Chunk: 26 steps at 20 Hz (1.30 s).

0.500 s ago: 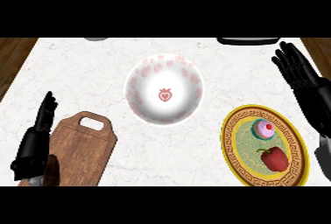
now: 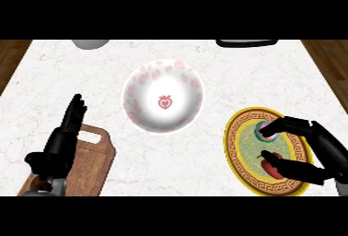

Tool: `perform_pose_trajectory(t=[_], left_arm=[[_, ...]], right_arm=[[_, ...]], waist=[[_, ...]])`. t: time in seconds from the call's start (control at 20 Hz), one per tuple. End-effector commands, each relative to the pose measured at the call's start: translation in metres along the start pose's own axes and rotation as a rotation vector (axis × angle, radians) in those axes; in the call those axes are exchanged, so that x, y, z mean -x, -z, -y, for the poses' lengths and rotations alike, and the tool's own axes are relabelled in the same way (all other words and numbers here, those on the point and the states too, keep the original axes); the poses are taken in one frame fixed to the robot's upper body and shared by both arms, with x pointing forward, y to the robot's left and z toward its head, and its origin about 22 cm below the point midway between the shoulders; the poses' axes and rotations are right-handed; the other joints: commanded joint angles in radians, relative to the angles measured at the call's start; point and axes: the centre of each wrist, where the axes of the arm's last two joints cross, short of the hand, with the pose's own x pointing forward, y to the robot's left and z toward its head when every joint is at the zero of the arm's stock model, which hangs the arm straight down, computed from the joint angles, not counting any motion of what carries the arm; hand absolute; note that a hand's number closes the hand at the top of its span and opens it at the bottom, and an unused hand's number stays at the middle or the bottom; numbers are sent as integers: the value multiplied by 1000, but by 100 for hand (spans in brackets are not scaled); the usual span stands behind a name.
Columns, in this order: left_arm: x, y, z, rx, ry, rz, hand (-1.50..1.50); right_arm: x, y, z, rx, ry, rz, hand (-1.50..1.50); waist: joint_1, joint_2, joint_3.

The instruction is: Pick the bell pepper from the plate and place it in the bowl

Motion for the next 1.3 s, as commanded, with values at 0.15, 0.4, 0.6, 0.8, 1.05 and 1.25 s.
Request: perform_pose_trajectory(t=[0.15,0.4,0.6,0.8,1.05,1.25], left_arm=[[-19,10,12,82,-72,-35,0],[-18,22,48,100,-93,-40,0],[-14,21,26,103,-86,-13,0],[-27,32,37,113,-99,-25,0],[-15,22,30,120,-100,-25,0],[-26,26,27,128,-69,-36,0]], right_arm=[[28,-91,-68,186,115,208,-150],[16,-118,-41,254,-26,310,-150],[-19,-129,-35,309,-184,167,-150],[-47,-128,-21,251,-196,74,-150],[-63,-119,-6,156,-240,-136,-150],[-58,-111,-9,62,-277,-253,-150]], waist=[[12,4,5],[43,9,-1],[46,8,-3],[55,10,-2],[68,12,-3],[75,12,-2]])
